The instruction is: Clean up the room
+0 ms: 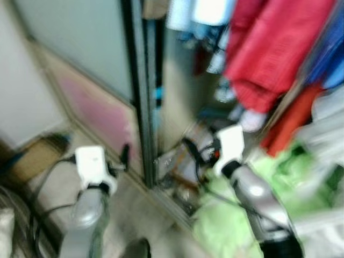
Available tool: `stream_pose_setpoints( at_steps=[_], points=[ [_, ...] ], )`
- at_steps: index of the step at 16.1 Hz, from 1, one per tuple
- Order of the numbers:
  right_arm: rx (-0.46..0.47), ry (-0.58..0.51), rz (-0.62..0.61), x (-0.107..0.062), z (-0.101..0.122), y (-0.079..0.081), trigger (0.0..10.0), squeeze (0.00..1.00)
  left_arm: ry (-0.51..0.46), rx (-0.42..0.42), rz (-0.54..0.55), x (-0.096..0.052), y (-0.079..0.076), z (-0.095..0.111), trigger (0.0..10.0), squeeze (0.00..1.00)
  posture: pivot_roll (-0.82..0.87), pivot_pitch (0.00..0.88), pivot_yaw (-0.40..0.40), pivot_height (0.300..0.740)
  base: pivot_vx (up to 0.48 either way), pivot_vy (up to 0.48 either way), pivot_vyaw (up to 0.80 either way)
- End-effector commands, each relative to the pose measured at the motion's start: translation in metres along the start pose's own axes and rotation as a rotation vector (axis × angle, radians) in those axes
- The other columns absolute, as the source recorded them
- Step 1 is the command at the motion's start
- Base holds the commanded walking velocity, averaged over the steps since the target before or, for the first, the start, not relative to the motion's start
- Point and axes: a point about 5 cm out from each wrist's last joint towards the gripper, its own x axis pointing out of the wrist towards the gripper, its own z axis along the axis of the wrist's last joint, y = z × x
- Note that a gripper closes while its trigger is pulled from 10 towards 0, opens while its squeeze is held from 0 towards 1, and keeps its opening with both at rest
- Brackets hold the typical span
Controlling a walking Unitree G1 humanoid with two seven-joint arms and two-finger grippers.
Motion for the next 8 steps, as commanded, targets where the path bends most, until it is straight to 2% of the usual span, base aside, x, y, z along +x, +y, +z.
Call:
stream_pose_setpoints(
  at_steps=[1, 4, 8],
  points=[
    [0.002, -0.010, -0.001, 0.0016, 0.0027, -0.0020, 10.0, 0.00, -0.010, 0.031, 0.005, 0.0002, 0.0027, 0.0056, 10.0, 0.00, -0.01, 0.000, -0.064, 0.740, 0.000, 0.000, 0.80],
    [0.012, -0.005, -0.029, 0.0010, 0.0016, -0.0064, 10.0, 0.00, -0.045, 0.048, 0.033, 0.0008, 0.0071, 0.0093, 10.0, 0.00, -0.01, 0.000, -0.062, 0.740, 0.000, 0.000, 0.80],
    [0.013, -0.002, -0.026, 0.0004, 0.0009, -0.0060, 10.0, 0.00, -0.018, 0.022, 0.040, -0.0002, 0.0071, 0.0075, 10.0, 0.00, -0.01, 0.000, -0.062, 0.740, 0.000, 0.000, 0.80]
  ],
)
